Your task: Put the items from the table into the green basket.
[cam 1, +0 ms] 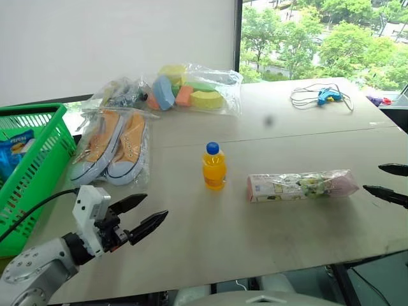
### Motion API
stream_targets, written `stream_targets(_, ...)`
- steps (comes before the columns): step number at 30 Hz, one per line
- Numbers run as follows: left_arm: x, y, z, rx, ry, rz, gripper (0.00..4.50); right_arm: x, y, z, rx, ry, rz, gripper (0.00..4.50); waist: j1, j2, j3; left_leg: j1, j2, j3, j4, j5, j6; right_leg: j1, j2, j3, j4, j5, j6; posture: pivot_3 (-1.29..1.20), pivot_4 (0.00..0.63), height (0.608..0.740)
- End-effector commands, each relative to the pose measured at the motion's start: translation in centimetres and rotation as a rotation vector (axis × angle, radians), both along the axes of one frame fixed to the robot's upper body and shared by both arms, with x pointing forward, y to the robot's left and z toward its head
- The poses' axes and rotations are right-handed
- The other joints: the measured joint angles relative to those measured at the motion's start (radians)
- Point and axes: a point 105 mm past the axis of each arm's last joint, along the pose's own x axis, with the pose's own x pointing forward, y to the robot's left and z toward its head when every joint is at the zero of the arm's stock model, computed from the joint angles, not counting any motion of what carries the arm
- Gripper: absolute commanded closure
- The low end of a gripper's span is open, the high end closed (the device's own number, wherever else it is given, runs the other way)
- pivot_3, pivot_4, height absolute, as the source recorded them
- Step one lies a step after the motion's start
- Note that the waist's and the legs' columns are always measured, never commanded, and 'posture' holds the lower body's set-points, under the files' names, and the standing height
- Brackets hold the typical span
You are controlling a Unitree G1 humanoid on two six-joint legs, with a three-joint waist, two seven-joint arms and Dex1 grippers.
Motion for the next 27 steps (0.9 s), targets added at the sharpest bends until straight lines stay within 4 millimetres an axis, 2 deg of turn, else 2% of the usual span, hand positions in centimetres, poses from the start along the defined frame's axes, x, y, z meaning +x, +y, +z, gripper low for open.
stream_targets(1, 0.3, -0.8, 1.3, 0.027, -0.067, -0.049, 0.05, 1.5, 1.9, 2.5, -0.027, -0.103, 0.060, 0.00, 0.000, 0.000, 0.000, 0.000, 0.000, 0.000, 0.000, 0.000, 0.000, 0.000, 0.000, 0.000, 0.000, 0.000, 0.000, 0.07, 0.000, 0.740)
stream_targets(2, 0.5, -1.5, 1.9, 0.039, -0.102, -0.086, 0.05, 2.9, 4.5, 3.6, -0.004, -0.140, 0.114, 0.00, -0.001, 0.000, 0.000, 0.000, 0.000, 0.000, 0.000, 0.000, 0.000, 0.000, 0.000, 0.000, 0.000, 0.000, 0.000, 0.07, 0.000, 0.740)
stream_targets(4, 0.6, -2.8, 2.7, 0.045, -0.147, -0.132, 0.05, 4.2, 7.5, 5.0, 0.021, -0.165, 0.177, 0.00, -0.017, 0.003, 0.003, -0.001, 0.002, 0.000, -0.001, 0.000, 0.000, -0.001, 0.001, 0.003, 0.001, 0.000, 0.000, 0.09, 0.000, 0.740)
stream_targets(6, 0.7, -3.4, 3.4, 0.030, -0.175, -0.159, 0.05, 4.9, 9.3, 4.9, -0.026, -0.161, 0.260, 0.00, -0.022, 0.003, 0.003, 0.000, 0.004, 0.001, -0.001, 0.000, 0.000, -0.001, 0.002, 0.003, 0.001, 0.000, 0.000, 0.10, 0.000, 0.740)
stream_targets(8, 0.4, -4.0, 4.1, 0.008, -0.191, -0.207, 0.05, 5.0, 11.2, 4.5, -0.042, -0.136, 0.348, 0.00, -0.020, -0.002, 0.000, 0.001, 0.004, 0.002, -0.001, 0.000, 0.000, 0.000, 0.003, 0.001, 0.001, 0.000, 0.000, 0.10, 0.000, 0.740)
stream_targets(9, 0.3, -4.3, 4.2, 0.000, -0.191, -0.228, 0.05, 5.0, 11.8, 4.3, -0.043, -0.123, 0.380, 0.00, -0.017, -0.004, -0.001, 0.003, 0.004, 0.002, -0.001, 0.000, 0.000, 0.000, 0.003, 0.000, 0.001, 0.000, -0.001, 0.10, 0.000, 0.740)
stream_targets(12, -0.2, -5.3, 4.1, -0.001, -0.174, -0.304, 0.05, 4.8, 12.7, 3.4, -0.072, -0.077, 0.444, 0.00, 0.003, -0.005, -0.001, -0.003, 0.003, 0.001, -0.001, -0.001, -0.001, -0.005, 0.002, -0.001, 0.001, 0.001, -0.001, 0.09, 0.000, 0.740)
stream_targets(15, -0.4, -6.2, 3.4, 0.026, -0.163, -0.378, 0.05, 4.6, 12.8, 1.7, -0.167, -0.003, 0.515, 0.00, 0.009, -0.004, -0.001, -0.007, 0.002, 0.002, -0.001, -0.001, 0.000, -0.009, 0.001, 0.000, 0.001, 0.001, -0.001, 0.07, 0.000, 0.740)
stream_targets(19, -0.4, -7.6, 2.5, 0.031, -0.164, -0.419, 0.05, 4.4, 11.7, 0.2, -0.245, 0.091, 0.546, 0.00, 0.005, -0.004, -0.001, -0.008, 0.002, 0.003, 0.000, -0.001, 0.000, -0.010, 0.001, 0.001, 0.001, 0.001, -0.001, 0.07, 0.000, 0.740)
stream_targets(22, -0.5, -7.8, 2.5, 0.020, -0.160, -0.429, 0.05, 4.1, 10.7, -0.9, -0.296, 0.194, 0.573, 0.00, 0.002, -0.004, -0.001, -0.007, 0.002, 0.004, 0.000, -0.001, 0.000, -0.010, 0.001, 0.002, 0.001, 0.001, -0.001, 0.09, 0.000, 0.740)
stream_targets(27, -1.3, -8.0, 2.3, 0.010, -0.138, -0.427, 0.05, 5.5, 8.6, -3.0, -0.427, 0.287, 0.558, 0.00, -0.001, -0.003, -0.001, -0.003, 0.003, 0.005, 0.000, -0.001, 0.000, -0.010, 0.003, 0.004, 0.004, 0.001, -0.001, 0.11, 0.000, 0.740)
